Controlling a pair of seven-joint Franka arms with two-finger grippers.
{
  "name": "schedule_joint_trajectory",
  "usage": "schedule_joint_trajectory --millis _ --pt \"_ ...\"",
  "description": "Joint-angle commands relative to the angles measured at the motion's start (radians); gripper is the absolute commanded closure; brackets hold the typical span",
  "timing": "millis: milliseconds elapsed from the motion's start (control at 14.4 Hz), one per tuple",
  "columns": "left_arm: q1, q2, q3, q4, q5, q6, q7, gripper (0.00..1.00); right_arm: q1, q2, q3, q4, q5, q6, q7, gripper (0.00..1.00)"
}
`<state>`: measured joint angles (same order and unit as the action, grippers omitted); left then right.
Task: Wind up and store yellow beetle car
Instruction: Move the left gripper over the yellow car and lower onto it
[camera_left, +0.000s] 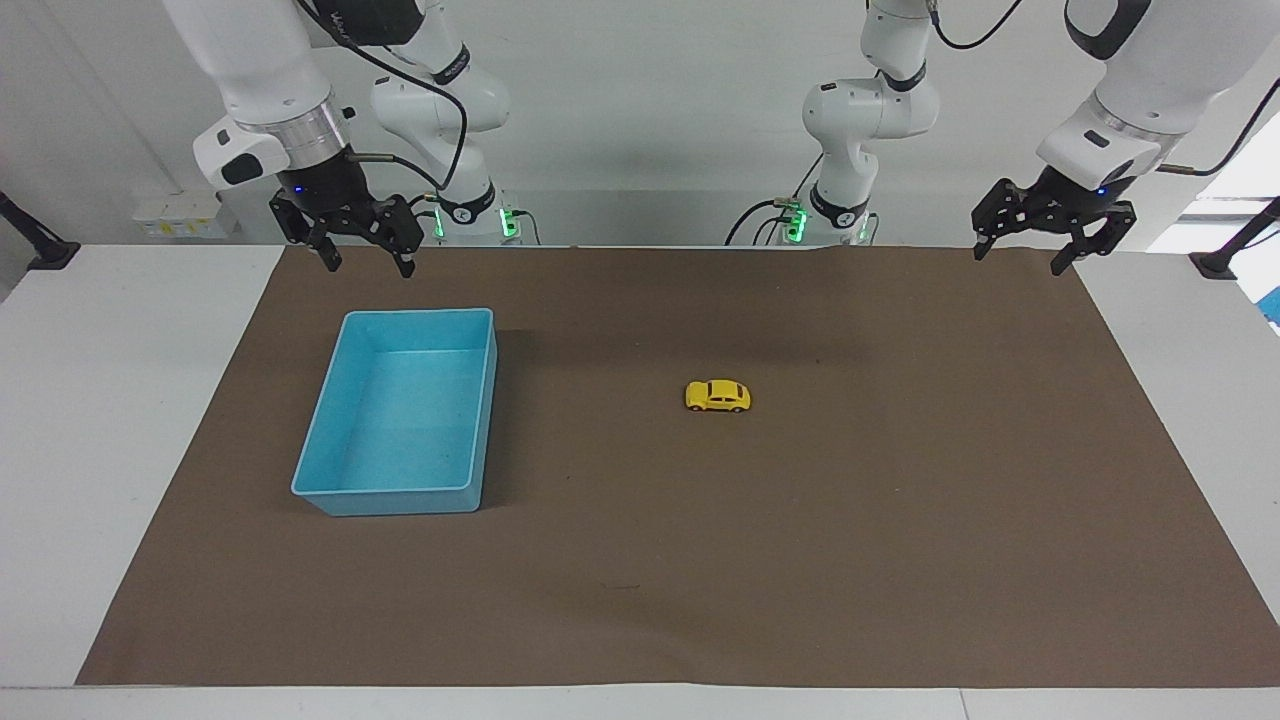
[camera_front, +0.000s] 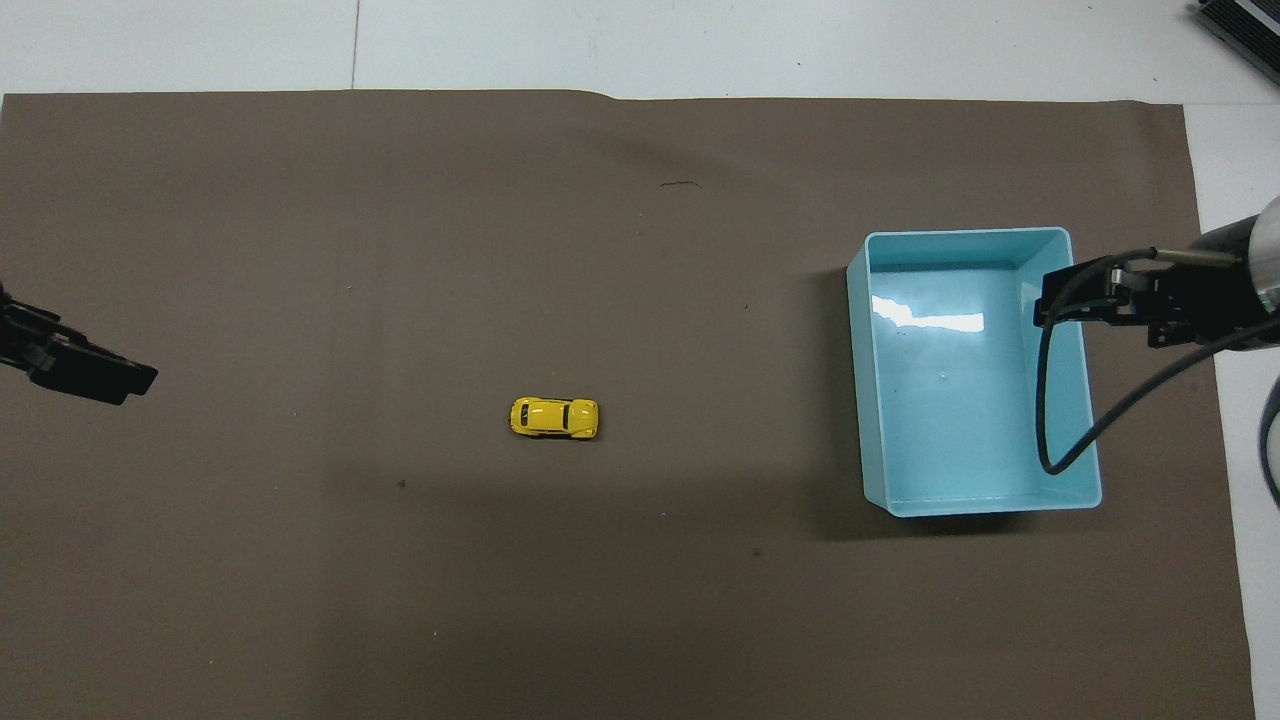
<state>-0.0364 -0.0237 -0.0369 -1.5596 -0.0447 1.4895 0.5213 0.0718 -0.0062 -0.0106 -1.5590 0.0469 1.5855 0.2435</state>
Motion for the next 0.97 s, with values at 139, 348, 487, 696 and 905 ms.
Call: schedule_joint_trajectory --millis 139,348,487,696,905 --pt "-0.057 0.033 0.011 -0.014 -0.015 0.003 0.251 0.0 -0.009 -0.011 0.001 -0.001 0.019 -0.007 0.01 0.0" --pt "-0.083 0.07 0.011 -0.02 -0.017 0.043 0.463 0.0 -0.009 -0.011 0.003 -0.001 0.019 -0.007 0.008 0.0" --pt "-0.102 0.099 0.011 -0.023 -0.018 0.069 0.537 0.0 -0.009 -0.011 0.003 -0.001 0.019 -0.007 0.008 0.0" --pt "-0.141 0.151 0.011 -0.034 -0.018 0.127 0.641 0.0 -0.009 -0.011 0.001 -0.001 0.019 -0.007 0.008 0.0" --pt "-0.177 0.151 0.011 -0.141 -0.02 0.282 0.715 0.0 -0.009 -0.011 0.003 -0.001 0.019 -0.007 0.008 0.0"
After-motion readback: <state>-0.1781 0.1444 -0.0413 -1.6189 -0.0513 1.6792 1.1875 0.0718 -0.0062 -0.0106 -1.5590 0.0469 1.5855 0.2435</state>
